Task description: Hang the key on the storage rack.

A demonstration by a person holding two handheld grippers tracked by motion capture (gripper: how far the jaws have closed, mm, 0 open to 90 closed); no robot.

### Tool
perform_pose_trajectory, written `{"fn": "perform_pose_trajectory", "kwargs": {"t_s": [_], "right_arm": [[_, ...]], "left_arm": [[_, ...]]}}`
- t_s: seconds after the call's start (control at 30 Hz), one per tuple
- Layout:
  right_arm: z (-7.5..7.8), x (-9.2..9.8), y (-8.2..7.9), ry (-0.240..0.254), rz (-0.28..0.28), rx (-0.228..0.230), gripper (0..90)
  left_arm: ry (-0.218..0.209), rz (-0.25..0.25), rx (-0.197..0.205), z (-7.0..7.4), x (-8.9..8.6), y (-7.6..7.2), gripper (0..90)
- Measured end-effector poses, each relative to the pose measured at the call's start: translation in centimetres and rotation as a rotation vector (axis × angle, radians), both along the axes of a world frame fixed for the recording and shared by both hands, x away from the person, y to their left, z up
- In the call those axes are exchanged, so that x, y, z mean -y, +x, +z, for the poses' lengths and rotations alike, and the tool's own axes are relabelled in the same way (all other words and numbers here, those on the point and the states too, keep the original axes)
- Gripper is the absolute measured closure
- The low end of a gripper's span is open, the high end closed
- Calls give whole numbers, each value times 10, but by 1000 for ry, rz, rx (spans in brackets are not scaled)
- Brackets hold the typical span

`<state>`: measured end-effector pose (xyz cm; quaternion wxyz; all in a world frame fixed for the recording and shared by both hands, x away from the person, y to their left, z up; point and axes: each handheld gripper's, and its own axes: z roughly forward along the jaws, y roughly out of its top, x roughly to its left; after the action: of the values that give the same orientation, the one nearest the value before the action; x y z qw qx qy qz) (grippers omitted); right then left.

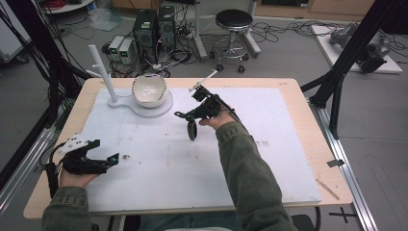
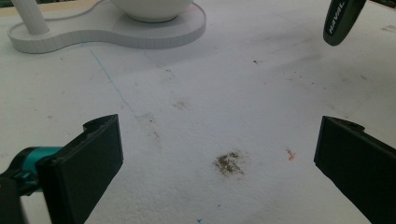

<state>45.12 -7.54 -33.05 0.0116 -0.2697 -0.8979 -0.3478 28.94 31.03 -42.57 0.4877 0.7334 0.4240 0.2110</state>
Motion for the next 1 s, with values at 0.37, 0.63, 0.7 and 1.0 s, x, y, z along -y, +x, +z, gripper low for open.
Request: {"fn": "perform_pose_trajectory", "kwargs": {"t_s": [0.37, 0.63, 0.7, 1.0], "right_arm": [[13, -52, 12, -21, 36, 9, 845], [18, -99, 20, -23, 81, 10, 845], [21, -112, 21, -36, 89, 21, 845], [28, -148, 26, -22, 118, 50, 845]], "left_arm": [[-1, -22, -10, -1, 1, 2, 17], [-11, -24, -7, -1, 0, 4, 17], [-7, -28, -10, -2, 0, 4, 17], [-12, -26, -14, -1, 0, 2, 17]]}}
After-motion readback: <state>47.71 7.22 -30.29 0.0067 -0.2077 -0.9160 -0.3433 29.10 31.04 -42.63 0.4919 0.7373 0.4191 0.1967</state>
